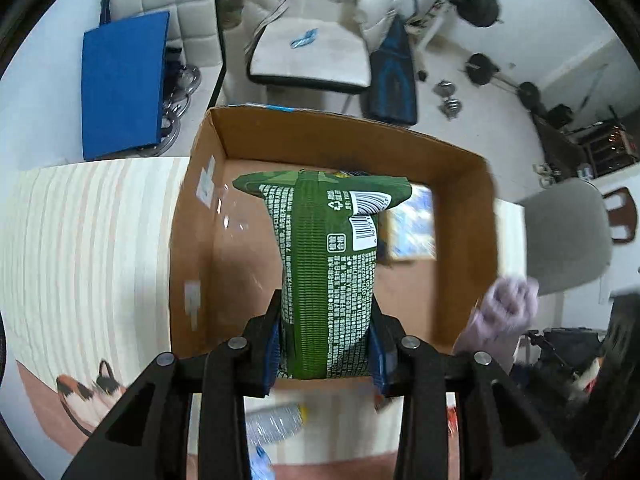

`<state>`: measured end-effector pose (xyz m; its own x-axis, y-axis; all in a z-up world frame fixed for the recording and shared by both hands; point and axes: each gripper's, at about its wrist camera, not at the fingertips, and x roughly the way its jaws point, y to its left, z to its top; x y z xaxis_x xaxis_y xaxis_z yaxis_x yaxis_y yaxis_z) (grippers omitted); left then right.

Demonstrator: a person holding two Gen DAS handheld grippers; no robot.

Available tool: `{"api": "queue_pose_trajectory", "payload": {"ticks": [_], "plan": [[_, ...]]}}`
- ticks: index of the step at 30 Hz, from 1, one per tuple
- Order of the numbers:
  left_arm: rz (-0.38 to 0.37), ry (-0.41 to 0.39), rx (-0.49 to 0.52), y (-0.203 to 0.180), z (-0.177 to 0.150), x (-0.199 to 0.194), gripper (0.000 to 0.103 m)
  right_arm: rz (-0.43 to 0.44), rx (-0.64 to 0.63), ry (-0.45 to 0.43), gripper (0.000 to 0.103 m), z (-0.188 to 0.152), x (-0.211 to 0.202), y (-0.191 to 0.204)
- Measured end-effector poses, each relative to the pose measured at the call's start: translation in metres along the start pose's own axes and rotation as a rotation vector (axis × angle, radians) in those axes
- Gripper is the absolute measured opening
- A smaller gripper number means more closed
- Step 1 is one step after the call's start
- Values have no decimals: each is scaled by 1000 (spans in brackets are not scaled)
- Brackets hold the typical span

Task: Organize soft objects
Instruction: 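Carry the sock and green bag into the box and open both tools, then withdraw both tools from the box back over the table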

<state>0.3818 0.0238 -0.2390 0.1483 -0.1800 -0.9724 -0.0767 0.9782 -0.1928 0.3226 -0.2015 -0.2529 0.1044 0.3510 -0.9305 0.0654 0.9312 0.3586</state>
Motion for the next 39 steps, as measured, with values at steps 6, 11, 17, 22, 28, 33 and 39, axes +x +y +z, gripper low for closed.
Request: {"api": "queue_pose_trajectory", "payload": {"ticks": [6,11,17,22,28,33,39], "plan": [[46,118,5,7,49,58,33,-55,72,94,43,26,69,-11],[81,173,18,9,67,95,32,-84,118,130,43,39,110,-22],[85,217,10,11,80,121,31,-107,149,141,43,47,129,-29],[107,215,20,4,84,122,31,-129,155,149,44,51,138,-32],[103,200,11,6,79,102,41,-135,126,135,76,51,123,-22],[93,113,21,9,55,68,73,-150,71,81,80,51,95,-12],[108,-3,36,11,7,23,100,-225,-36,12,103,39,55,1]]}}
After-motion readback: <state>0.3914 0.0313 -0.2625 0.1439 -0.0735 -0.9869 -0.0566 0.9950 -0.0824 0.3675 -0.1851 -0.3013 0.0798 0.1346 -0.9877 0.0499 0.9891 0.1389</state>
